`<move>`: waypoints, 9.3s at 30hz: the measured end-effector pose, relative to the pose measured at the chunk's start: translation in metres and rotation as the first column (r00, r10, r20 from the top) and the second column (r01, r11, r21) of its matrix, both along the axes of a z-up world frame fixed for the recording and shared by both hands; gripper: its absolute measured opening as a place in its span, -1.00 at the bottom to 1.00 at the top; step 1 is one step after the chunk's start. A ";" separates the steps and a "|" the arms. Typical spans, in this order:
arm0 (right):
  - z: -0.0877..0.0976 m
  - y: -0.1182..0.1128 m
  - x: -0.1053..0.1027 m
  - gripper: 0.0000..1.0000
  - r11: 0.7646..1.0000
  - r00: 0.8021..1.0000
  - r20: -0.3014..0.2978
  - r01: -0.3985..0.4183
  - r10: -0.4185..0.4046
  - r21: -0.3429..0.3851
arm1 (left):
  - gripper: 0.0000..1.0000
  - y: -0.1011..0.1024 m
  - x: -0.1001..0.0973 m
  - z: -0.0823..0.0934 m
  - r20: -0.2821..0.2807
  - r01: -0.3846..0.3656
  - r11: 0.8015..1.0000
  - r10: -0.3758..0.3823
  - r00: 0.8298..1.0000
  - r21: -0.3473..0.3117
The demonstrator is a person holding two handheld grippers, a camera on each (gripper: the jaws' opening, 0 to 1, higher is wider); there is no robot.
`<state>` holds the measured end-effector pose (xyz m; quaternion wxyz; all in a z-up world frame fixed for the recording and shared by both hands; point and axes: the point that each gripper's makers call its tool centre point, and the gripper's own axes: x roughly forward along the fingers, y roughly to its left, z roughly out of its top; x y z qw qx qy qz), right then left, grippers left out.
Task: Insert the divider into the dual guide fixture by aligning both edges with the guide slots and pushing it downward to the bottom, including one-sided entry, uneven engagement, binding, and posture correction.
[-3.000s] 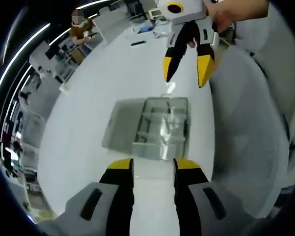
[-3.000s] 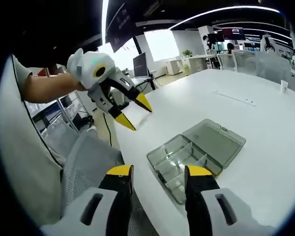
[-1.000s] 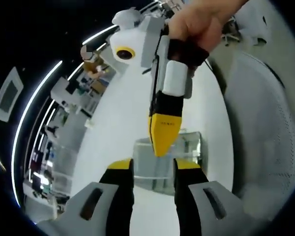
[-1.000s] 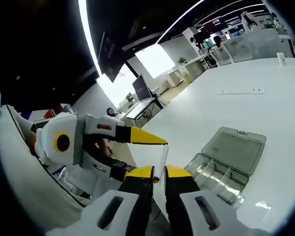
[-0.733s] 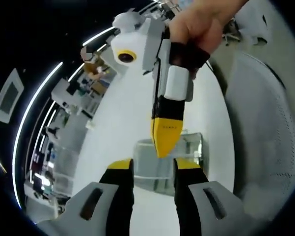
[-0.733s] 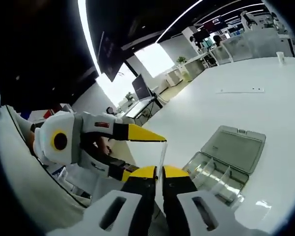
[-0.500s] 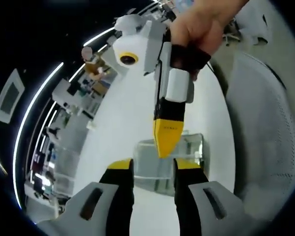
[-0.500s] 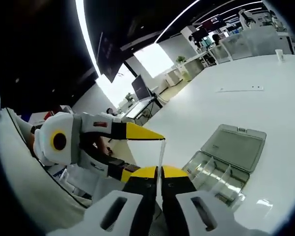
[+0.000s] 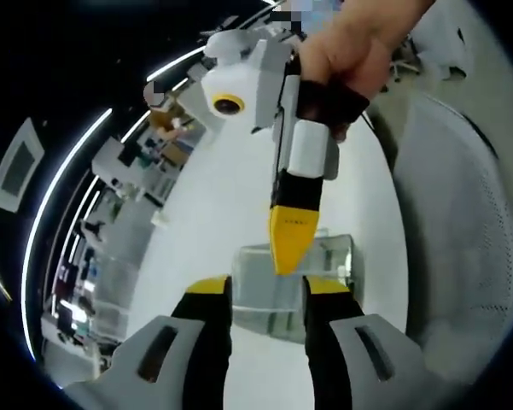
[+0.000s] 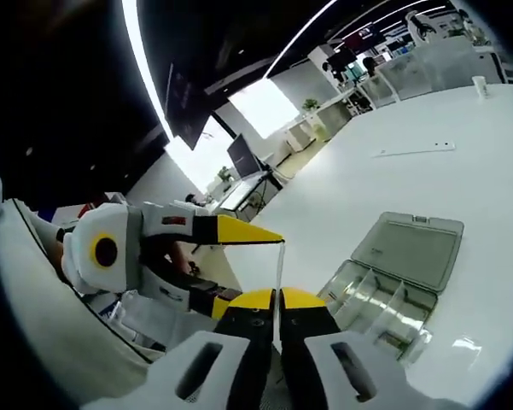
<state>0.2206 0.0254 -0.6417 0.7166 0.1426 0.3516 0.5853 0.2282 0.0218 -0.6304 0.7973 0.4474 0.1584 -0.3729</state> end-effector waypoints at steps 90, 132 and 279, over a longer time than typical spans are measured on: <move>0.004 -0.002 -0.041 -1.00 0.933 0.796 0.487 -0.331 0.358 -0.144 | -1.00 0.002 -0.038 0.006 -0.647 0.084 0.978 -0.191 0.739 -0.192; -0.012 -0.009 -0.030 -0.81 0.938 0.807 0.480 -0.269 0.343 -0.217 | -1.00 0.027 -0.026 -0.018 -0.675 0.192 0.975 -0.067 0.735 0.113; -0.045 -0.042 -0.018 0.20 0.942 0.881 0.390 -0.156 0.269 -0.298 | -1.00 0.045 0.019 -0.105 -0.681 0.191 0.899 0.146 0.718 0.394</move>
